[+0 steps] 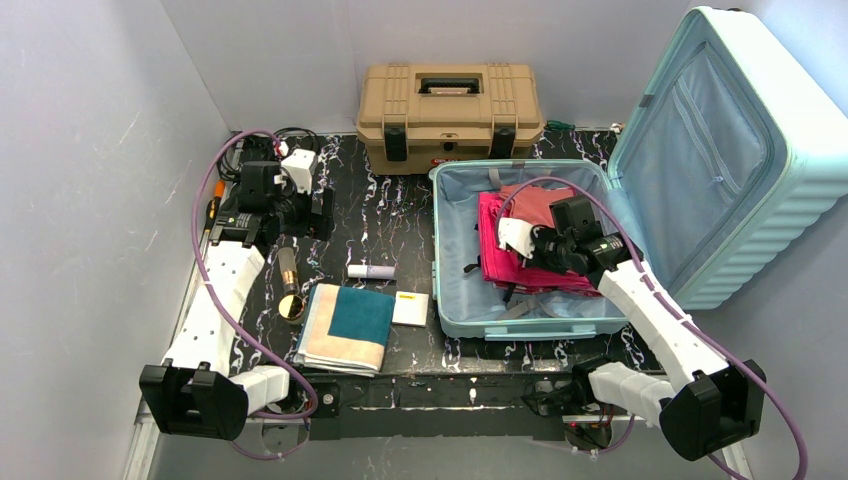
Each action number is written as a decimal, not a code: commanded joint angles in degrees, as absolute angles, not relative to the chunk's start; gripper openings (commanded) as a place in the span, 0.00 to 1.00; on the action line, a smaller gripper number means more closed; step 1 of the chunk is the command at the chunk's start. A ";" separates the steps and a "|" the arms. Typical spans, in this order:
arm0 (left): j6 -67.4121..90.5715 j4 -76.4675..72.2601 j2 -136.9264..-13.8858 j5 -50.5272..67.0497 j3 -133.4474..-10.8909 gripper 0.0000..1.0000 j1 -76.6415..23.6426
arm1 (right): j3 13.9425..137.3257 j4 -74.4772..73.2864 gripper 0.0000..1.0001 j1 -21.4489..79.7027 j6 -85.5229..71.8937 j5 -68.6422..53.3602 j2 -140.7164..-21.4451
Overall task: Pack the luggage
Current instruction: Pick up the clothes at the center of the board, then pick up the personal item from the center of the board.
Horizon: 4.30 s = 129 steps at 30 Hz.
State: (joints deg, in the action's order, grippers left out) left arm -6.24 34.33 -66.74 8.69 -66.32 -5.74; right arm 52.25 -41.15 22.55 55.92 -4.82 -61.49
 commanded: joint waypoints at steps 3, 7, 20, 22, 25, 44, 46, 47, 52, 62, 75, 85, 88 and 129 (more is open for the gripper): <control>-6.60 34.28 -65.26 8.53 -65.78 0.98 -5.41 | 55.52 -40.20 0.11 22.94 55.98 -5.90 -61.57; -6.54 34.19 -65.22 8.53 -65.68 0.98 -5.40 | 57.77 -40.25 0.01 22.94 56.00 -5.35 -62.28; -6.92 34.11 -64.79 8.19 -65.33 0.98 -5.36 | 62.51 -40.55 0.01 22.94 55.62 -2.97 -63.56; -7.01 34.02 -64.81 8.17 -65.26 0.98 -5.36 | 61.91 -41.94 0.01 22.95 56.24 -3.91 -63.39; -7.10 33.93 -64.82 8.15 -65.20 0.98 -5.36 | 61.08 -45.71 0.12 22.94 58.11 -6.80 -63.08; -6.51 34.28 -65.96 8.66 -67.16 0.98 -5.36 | 62.93 -36.87 0.11 22.94 45.87 -7.72 -67.56; -6.66 34.17 -65.93 8.48 -67.03 0.98 -5.36 | 62.05 -35.08 0.05 22.94 44.89 -7.48 -69.95; -6.64 34.19 -65.92 8.44 -66.91 0.98 -5.36 | 61.52 -34.85 0.03 22.94 44.76 -7.66 -70.89; -7.36 34.57 -66.20 8.24 -66.53 0.98 -5.36 | 57.35 -36.20 0.01 23.03 45.87 -9.90 -72.66; -8.17 35.92 -66.43 8.09 -67.12 0.98 -5.36 | 58.90 -37.19 0.08 23.03 44.16 -4.66 -65.40; -11.63 42.22 -68.82 3.75 -69.37 0.98 -5.36 | 54.41 -37.69 0.10 23.02 45.73 6.49 -65.08; -19.33 46.43 -72.96 6.89 -67.23 0.98 -5.36 | 57.22 -40.69 0.16 23.03 45.09 5.08 -68.41; -23.77 46.52 -72.95 10.04 -65.63 0.98 -5.36 | 64.02 -42.10 0.37 23.05 42.92 2.17 -67.83; -73.33 58.42 -98.12 28.39 -62.82 0.86 -5.56 | 76.33 -38.87 0.68 32.29 34.04 -28.32 -75.04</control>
State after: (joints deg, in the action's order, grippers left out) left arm -72.93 61.36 -100.03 28.73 -65.04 -5.69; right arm 77.25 -40.66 31.99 33.04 -28.45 -77.06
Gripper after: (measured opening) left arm 0.867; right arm 0.677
